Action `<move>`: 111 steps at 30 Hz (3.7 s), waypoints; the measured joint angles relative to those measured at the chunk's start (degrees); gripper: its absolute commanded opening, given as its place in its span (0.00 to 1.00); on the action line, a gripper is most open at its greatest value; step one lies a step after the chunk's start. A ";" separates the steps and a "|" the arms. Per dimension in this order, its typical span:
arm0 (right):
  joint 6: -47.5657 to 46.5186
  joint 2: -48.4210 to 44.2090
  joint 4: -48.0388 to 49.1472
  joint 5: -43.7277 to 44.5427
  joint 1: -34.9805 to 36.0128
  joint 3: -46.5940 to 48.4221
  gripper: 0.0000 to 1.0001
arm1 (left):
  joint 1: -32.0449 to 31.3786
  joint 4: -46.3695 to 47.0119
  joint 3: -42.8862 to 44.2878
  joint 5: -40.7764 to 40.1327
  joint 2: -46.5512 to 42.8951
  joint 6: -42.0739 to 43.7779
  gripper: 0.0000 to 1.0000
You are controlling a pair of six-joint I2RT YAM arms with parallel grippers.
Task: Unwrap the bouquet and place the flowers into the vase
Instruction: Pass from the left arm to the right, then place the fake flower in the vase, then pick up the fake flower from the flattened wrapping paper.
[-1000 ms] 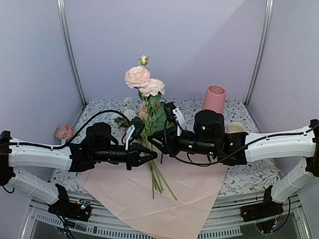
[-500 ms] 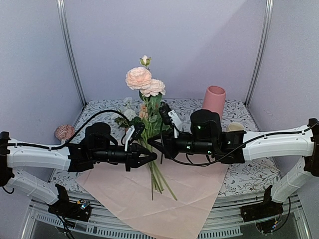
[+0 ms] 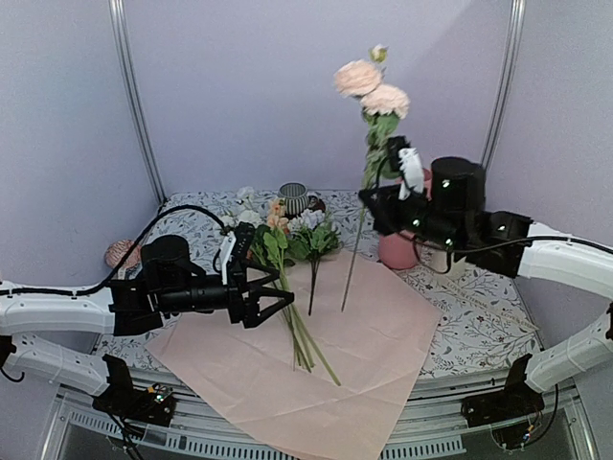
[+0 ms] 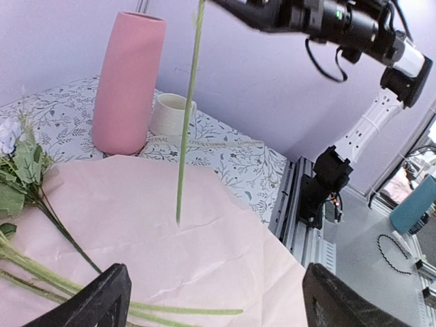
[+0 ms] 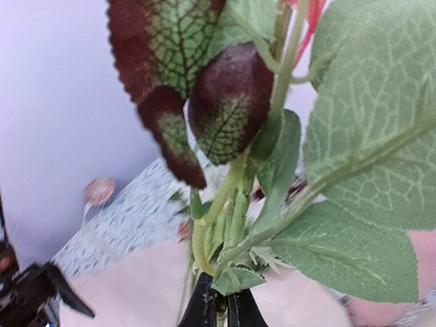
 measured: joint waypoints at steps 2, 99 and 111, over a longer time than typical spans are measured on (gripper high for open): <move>-1.84 -3.74 -0.66 3.02 -4.15 1.62 0.03 | 0.00 -0.02 -0.52 -1.22 -0.46 0.20 0.89; 4.24 14.25 -5.70 -29.18 -4.68 -8.98 0.37 | 7.56 -6.16 -9.40 -19.12 -6.64 -10.01 0.86; 4.28 29.35 -5.88 -28.65 2.03 -0.22 0.37 | 8.72 -7.65 -9.94 -18.03 -4.63 -12.02 0.86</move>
